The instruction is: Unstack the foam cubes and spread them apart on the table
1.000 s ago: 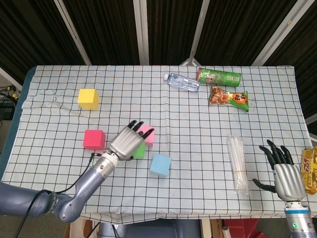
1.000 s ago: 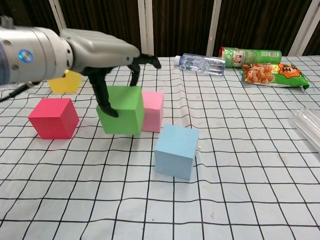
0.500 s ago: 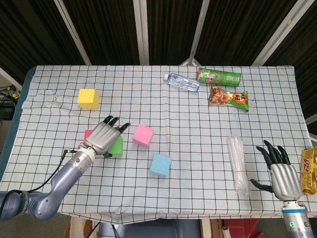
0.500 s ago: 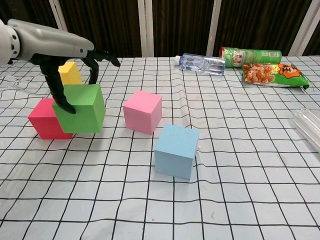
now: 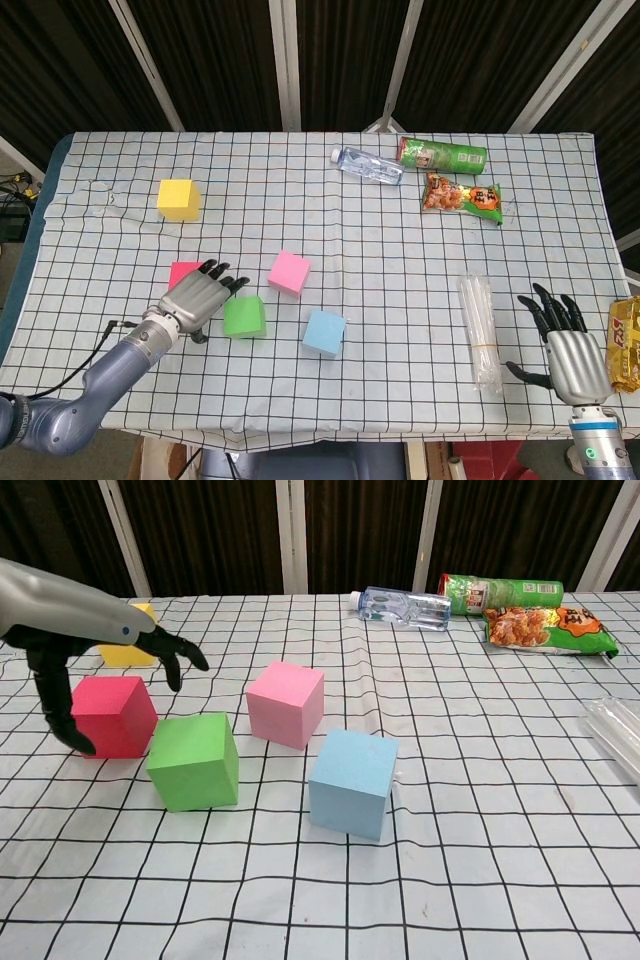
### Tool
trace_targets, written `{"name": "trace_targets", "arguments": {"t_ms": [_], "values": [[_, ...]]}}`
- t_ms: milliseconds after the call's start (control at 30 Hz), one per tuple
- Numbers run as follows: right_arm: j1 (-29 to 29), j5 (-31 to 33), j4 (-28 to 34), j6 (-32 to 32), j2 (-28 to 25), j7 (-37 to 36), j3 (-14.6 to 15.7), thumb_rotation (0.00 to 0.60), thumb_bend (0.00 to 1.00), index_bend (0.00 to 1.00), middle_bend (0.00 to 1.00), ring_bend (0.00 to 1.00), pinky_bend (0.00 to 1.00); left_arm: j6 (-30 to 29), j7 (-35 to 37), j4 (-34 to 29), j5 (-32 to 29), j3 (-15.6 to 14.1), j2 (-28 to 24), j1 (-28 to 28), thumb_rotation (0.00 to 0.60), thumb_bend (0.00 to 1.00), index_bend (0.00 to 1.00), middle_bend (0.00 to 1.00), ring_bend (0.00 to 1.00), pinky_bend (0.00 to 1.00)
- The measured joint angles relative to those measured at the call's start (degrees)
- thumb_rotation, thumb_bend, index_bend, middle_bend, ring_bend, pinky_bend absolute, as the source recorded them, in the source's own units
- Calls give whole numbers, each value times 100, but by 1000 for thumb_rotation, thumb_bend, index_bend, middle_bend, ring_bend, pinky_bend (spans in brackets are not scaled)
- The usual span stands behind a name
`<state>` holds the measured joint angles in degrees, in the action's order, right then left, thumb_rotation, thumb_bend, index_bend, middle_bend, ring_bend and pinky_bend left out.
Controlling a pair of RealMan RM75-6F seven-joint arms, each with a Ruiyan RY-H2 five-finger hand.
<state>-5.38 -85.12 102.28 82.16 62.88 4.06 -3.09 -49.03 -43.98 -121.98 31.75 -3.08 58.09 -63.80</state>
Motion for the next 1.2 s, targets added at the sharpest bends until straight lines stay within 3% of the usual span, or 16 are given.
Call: {"name": "trace_targets", "arguments": {"t_ms": [133,300,467,600,700,833,1033,1200], "values": [[-11,3,-2,-25,5,18,5,600,59,170,46,141,0,147,56,-340,-394,-69,-260,-170,600,0,0,58,0,2],[-14,8,9,-31,2,19,8,600,59,170,46,141,0,141,670,-581,-41,171,-585,14,600,0,0,53,0,2],[-1,2,15,-8,-18,-18,10,600,58,170,46,141,0,-319,1399,-701,1338,300,-959,776,600,0,38,52,0,3],[-7,-9,10,-24,-16,-17,17,600,59,169,46,141,0,-960,1800,-616,2798,84,-1229,1709,600,0,42,51,0,4],[-9,-25,7,-9,-8,-6,14,600,59,170,46,141,0,-1737,2246,-356,3945,-196,-1308,2645,600,0,46,49,0,4],[1,-71,-10,54,19,7,9,600,59,170,46,141,0,-3181,3137,477,5241,-536,-1122,4016,600,0,49,50,0,4],[1,-158,-42,86,60,28,26,600,59,170,46,141,0,-4890,4110,2248,6014,-851,-349,5483,600,0,57,57,0,5],[23,-190,-46,155,62,19,25,600,60,170,46,141,0,-5445,4288,2654,6356,-906,96,6008,600,0,55,57,0,6]]}}
